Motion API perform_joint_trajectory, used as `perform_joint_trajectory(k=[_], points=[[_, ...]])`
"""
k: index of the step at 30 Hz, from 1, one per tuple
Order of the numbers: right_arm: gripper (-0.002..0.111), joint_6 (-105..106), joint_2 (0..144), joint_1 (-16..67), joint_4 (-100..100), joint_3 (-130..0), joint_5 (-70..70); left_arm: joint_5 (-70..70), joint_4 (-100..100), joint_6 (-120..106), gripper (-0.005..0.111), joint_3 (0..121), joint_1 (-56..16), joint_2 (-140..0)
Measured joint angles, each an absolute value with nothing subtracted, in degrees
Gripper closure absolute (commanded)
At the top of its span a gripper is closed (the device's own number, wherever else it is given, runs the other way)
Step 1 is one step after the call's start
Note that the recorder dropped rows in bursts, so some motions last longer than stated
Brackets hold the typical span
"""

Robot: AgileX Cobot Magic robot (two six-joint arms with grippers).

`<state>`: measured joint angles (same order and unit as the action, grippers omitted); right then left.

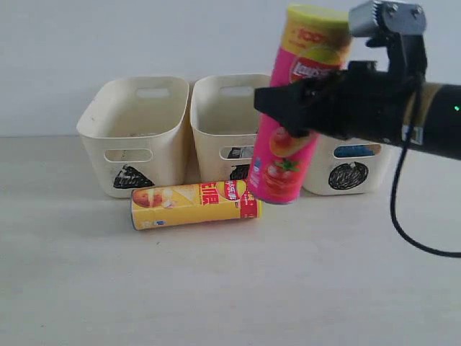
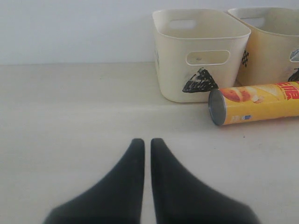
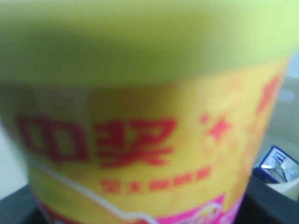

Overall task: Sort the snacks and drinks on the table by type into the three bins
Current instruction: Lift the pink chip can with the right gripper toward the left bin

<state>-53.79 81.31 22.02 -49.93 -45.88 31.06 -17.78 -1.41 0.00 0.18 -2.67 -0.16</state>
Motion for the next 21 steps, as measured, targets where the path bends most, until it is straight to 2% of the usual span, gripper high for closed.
perform_joint_trajectory(k=[3,9,21], points=[[0.109,-53.97,81.94,25.76,-49.93,-51.12,26.06,-17.78,-1.41,0.0,0.102,0.18,-2.67,-0.16],[0.109,-54.19,88.56,30.96,-49.93,-61.14,24.56,-17.78,-1.41,0.0,0.102,0.18,-2.67,-0.16],[0.109,-54.56,106.83,36.32,-49.93,-81.76,19.65,-17.78,-1.41,0.0,0.102,0.18,-2.67,-0.16]])
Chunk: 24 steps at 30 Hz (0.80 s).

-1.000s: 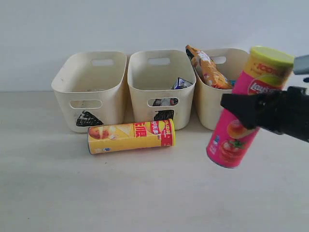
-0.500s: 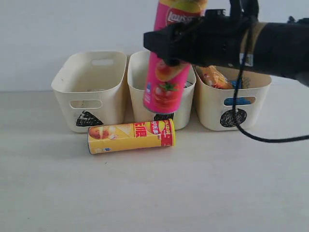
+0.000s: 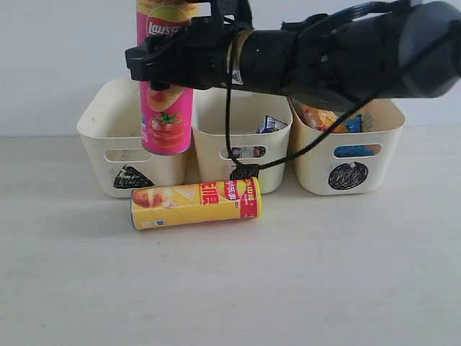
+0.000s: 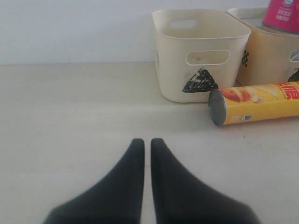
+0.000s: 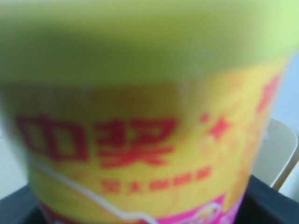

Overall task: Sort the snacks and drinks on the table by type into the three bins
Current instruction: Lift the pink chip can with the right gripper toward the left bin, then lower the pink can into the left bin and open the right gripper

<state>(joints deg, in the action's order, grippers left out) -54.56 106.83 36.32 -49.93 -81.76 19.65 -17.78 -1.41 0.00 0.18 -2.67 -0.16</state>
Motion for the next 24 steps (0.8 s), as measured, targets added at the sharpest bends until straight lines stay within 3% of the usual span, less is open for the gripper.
perform_joint_trajectory(k=[24], points=[[0.109,-51.11,133.74,36.56,-49.83,-119.58,14.84,-17.78,-1.41,0.0,0.102,0.18,-2.67,-0.16]])
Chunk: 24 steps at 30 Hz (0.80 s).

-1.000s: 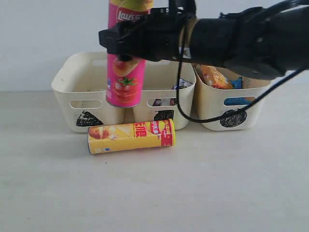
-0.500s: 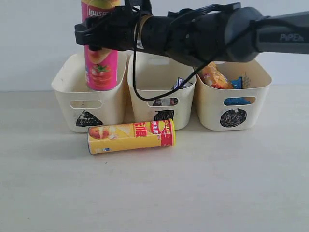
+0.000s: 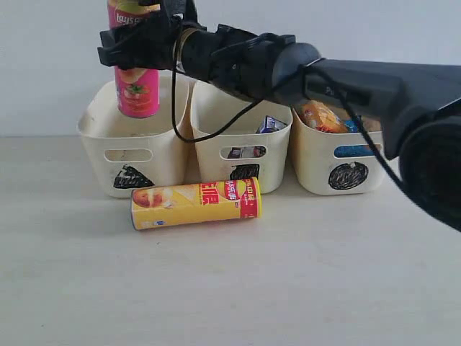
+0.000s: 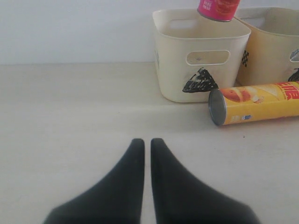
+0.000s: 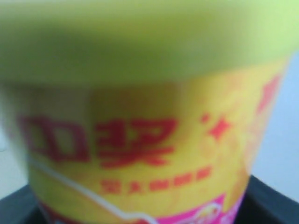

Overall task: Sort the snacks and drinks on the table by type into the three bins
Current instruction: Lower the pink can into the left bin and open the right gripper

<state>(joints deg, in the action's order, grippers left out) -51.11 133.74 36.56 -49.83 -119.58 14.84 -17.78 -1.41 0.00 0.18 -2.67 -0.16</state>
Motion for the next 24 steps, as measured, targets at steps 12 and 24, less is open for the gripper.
perform_joint_trajectory(k=[12,24], points=[[0.075,-45.06,143.8,36.56,-49.71,-129.68,10.3,-17.78,-1.41,0.0,0.102,0.18,-2.67,-0.16],[0.018,-45.15,144.63,36.56,-47.52,-130.07,10.68,-17.78,-1.41,0.0,0.102,0.18,-2.67,-0.16]])
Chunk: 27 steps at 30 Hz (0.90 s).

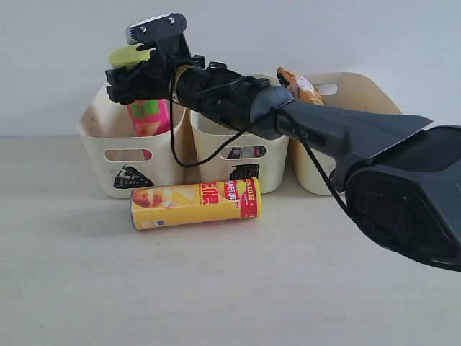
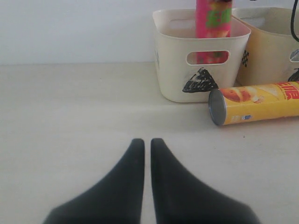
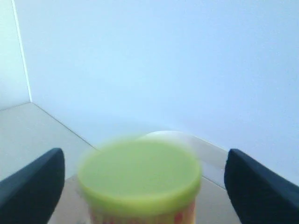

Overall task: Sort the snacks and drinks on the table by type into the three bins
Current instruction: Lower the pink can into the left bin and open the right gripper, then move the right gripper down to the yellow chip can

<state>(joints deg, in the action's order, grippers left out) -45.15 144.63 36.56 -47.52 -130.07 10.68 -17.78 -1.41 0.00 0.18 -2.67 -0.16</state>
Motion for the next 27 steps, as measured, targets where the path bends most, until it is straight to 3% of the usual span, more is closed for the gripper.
perform_joint_trajectory(k=[11,13,15,18,24,27], points=[[0.018,-46.19,143.41,36.56,-47.26,-130.43,6.1,-17.78,-1.41,0.0,0.102,0.18,-2.67,-0.16],[0.026,-47.65,141.37,36.93,-47.16,-130.55,0.54,-17.78,-1.41,0.0,0.102,0.18,-2.67,-0.16],[0.052,-47.65,139.69,37.79,-47.05,-130.55,-3.99,-17.78,-1.41,0.0,0.102,0.18,-2.67,-0.16],[0.109,-43.03,138.25,40.4,-47.05,-130.55,-10.46,-17.78,-1.41,0.0,0.102,0.18,-2.67,-0.16],[0.107,-34.16,138.12,42.61,-42.77,-130.55,-19.74,-17.78,-1.41,0.0,0.102,0.18,-2.67,-0.16],[0.107,-15.74,137.86,42.61,-28.51,-130.55,-25.19,-17.78,-1.41,0.0,0.102,0.18,-2.67,-0.16]])
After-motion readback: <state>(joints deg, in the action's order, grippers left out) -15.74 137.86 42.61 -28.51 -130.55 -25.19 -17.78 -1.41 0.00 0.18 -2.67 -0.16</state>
